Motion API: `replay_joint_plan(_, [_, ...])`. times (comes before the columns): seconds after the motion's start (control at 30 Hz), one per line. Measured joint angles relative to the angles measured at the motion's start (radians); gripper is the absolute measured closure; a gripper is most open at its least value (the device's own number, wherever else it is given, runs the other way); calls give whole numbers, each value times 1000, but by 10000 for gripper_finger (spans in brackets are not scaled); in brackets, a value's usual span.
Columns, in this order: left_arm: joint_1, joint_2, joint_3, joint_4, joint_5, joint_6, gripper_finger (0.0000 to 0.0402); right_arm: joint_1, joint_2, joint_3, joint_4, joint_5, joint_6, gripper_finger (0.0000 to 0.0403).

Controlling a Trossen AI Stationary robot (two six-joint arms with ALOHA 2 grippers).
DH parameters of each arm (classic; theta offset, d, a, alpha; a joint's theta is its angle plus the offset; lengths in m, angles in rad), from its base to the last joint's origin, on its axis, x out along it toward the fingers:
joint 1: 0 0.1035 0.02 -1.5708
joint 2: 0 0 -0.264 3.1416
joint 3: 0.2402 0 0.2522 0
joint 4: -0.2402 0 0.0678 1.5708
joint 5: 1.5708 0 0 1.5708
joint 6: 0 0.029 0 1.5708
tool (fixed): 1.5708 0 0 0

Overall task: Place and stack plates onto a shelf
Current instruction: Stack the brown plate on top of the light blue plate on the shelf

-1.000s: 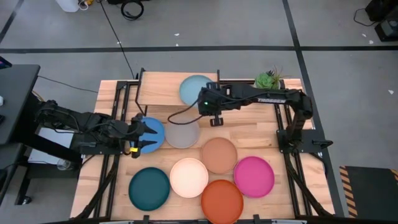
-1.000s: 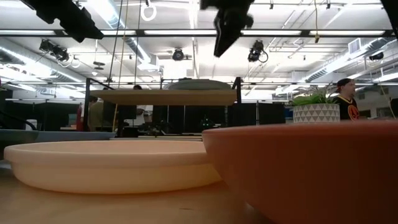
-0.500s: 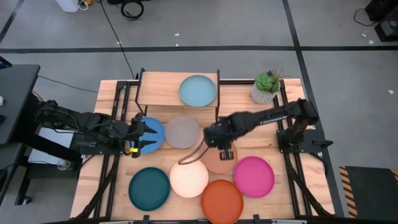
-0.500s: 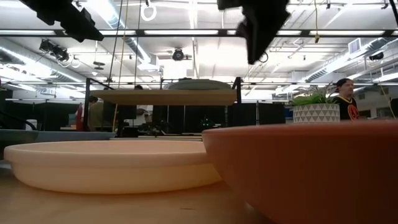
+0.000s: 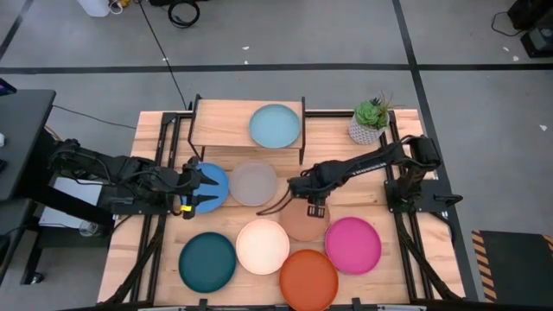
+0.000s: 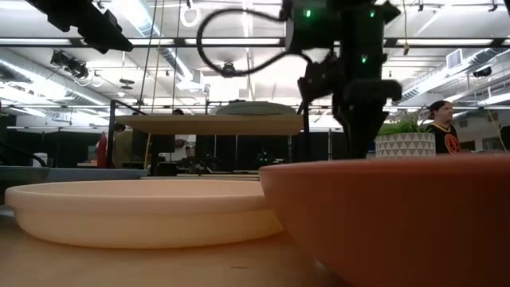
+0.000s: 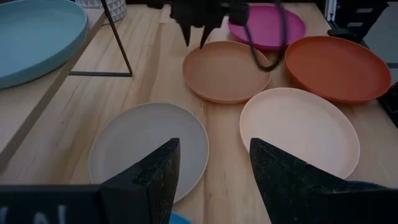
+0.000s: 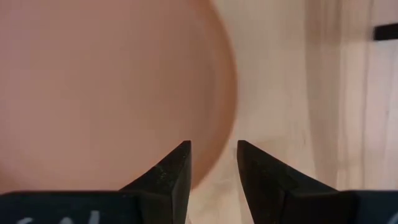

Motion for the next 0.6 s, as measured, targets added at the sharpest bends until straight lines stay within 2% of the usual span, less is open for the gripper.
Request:
replay_joint_plan(0.2, [0,0,0,-1,0,-1,198,-71,0,-46,45,-39,-20,258])
replay_joint_plan(0.6, [0,0,0,-1,0,-21,198,-126,1,-126,153,-77,-47,264])
